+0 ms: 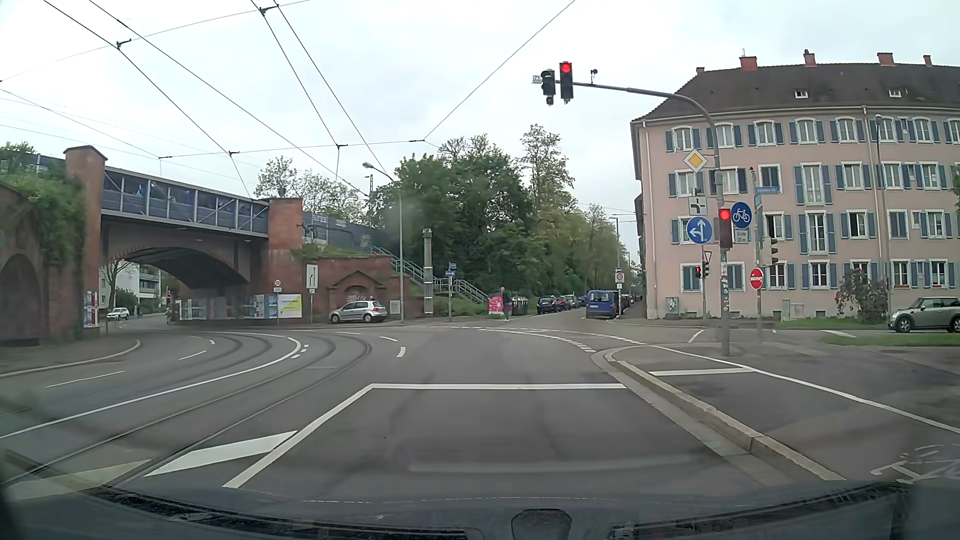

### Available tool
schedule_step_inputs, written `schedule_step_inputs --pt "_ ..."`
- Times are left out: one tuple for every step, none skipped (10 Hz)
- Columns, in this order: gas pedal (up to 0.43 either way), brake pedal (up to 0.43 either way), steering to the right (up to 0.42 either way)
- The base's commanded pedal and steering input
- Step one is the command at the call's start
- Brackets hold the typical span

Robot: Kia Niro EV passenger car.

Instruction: Follow the waypoints while adhering to traffic rules and regulations

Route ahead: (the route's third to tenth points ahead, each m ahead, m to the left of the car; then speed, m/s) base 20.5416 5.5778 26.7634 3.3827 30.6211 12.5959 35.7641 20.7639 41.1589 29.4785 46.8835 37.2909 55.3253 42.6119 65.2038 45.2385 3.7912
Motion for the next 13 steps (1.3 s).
schedule_step_inputs --pt "0.000 0.183 -0.001" --pt "0.000 0.183 -0.001" --pt "0.000 0.177 -0.001" --pt "0.000 0.146 -0.001" --pt "0.000 0.140 -0.001" --pt "0.000 0.134 -0.001" --pt "0.000 0.140 -0.001" --pt "0.000 0.152 -0.001" --pt "0.000 0.165 -0.001" --pt "0.000 0.165 -0.001" --pt "0.000 0.171 -0.001" --pt "0.000 0.177 -0.001" --pt "0.000 0.171 -0.001"
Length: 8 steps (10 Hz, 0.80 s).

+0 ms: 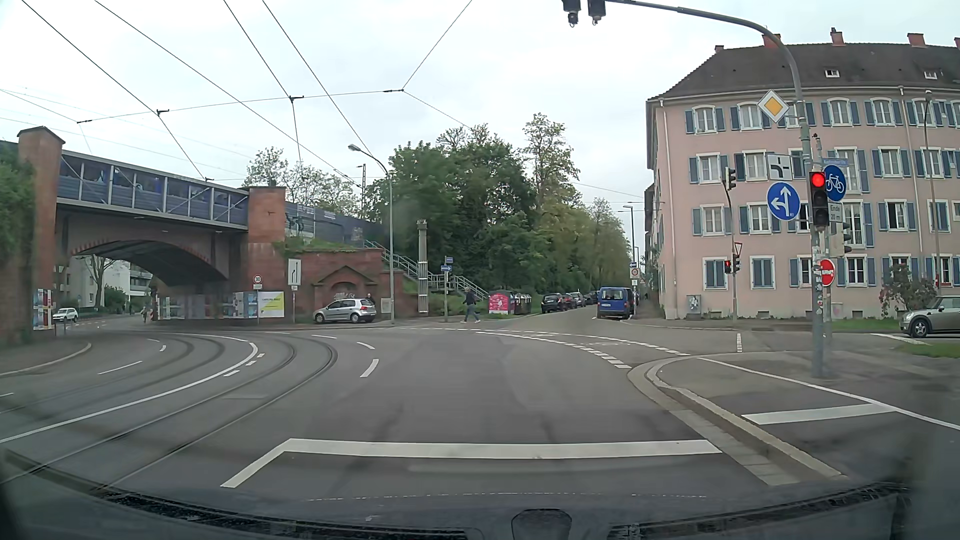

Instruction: Follow the waypoints while adhering to traffic rules and regulations

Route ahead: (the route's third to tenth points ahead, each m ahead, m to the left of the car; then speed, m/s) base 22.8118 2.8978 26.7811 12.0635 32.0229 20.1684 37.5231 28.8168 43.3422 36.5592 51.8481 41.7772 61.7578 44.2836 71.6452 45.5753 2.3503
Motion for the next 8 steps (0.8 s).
schedule_step_inputs --pt "0.000 0.159 -0.003" --pt "0.000 0.159 -0.005" --pt "0.000 0.152 -0.005" --pt "0.000 0.152 -0.006" --pt "0.000 0.152 -0.006" --pt "0.000 0.152 -0.007" --pt "0.000 0.152 -0.008" --pt "0.000 0.165 -0.008"
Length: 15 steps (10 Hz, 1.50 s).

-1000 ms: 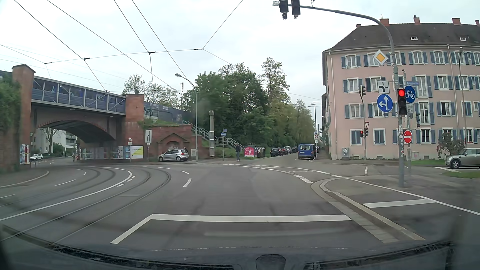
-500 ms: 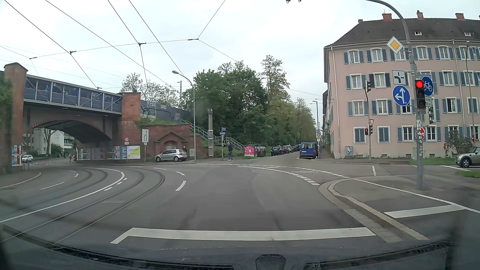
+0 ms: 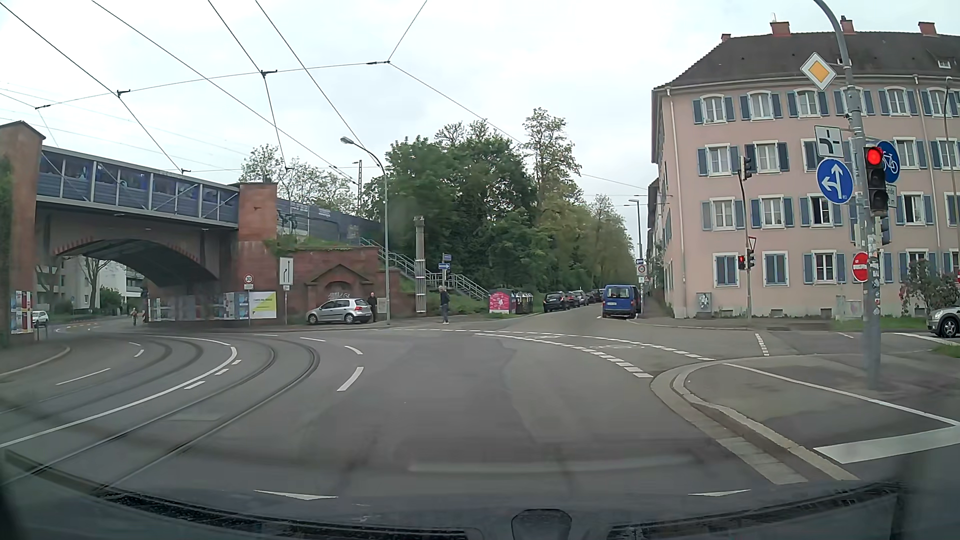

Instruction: Follow the waypoints while adhering to traffic rules and regulations

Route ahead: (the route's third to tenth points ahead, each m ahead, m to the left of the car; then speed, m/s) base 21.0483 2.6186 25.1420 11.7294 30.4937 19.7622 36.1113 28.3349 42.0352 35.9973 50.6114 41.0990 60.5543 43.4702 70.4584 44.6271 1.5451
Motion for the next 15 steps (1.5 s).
schedule_step_inputs --pt "0.000 0.171 -0.008" --pt "0.000 0.171 -0.008" --pt "0.000 0.177 -0.008" --pt "0.000 0.177 -0.008" --pt "0.000 0.177 -0.008" --pt "0.000 0.177 -0.008" --pt "0.000 0.177 -0.008" --pt "0.000 0.171 -0.008" --pt "0.000 0.171 -0.008" --pt "0.000 0.171 -0.008" --pt "0.000 0.165 -0.008" --pt "0.000 0.165 -0.008" --pt "0.000 0.171 -0.008" --pt "0.000 0.177 -0.008" --pt "0.000 0.177 -0.008"
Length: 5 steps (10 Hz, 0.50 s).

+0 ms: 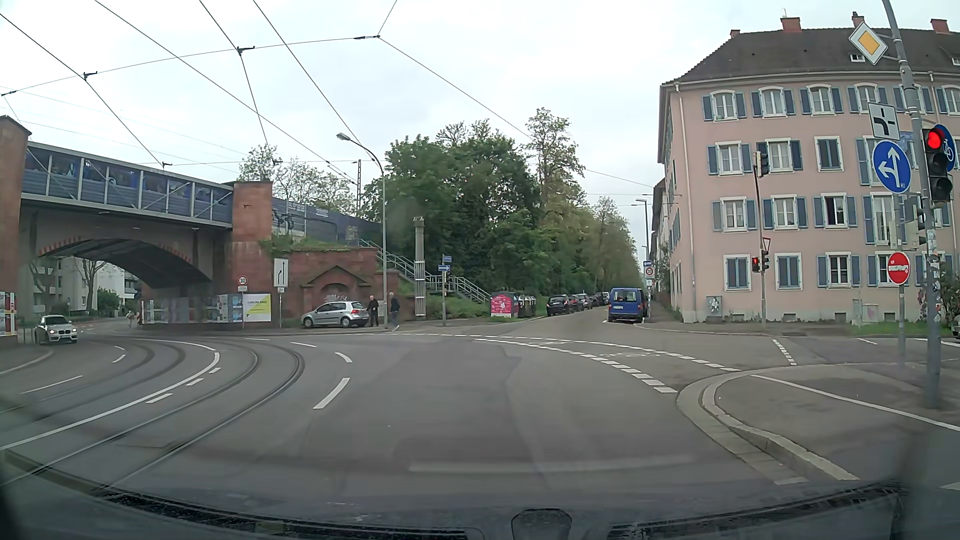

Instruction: Follow the waypoints while adhering to traffic rules and regulations

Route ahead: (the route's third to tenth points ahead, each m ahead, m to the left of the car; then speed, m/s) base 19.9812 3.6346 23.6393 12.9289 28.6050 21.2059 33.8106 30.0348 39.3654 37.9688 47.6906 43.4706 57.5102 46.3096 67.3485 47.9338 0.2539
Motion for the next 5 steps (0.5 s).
schedule_step_inputs --pt "0.000 0.177 -0.008" --pt "0.000 0.183 -0.008" --pt "0.000 0.183 -0.008" --pt "0.000 0.189 -0.008" --pt "0.000 0.189 -0.008"
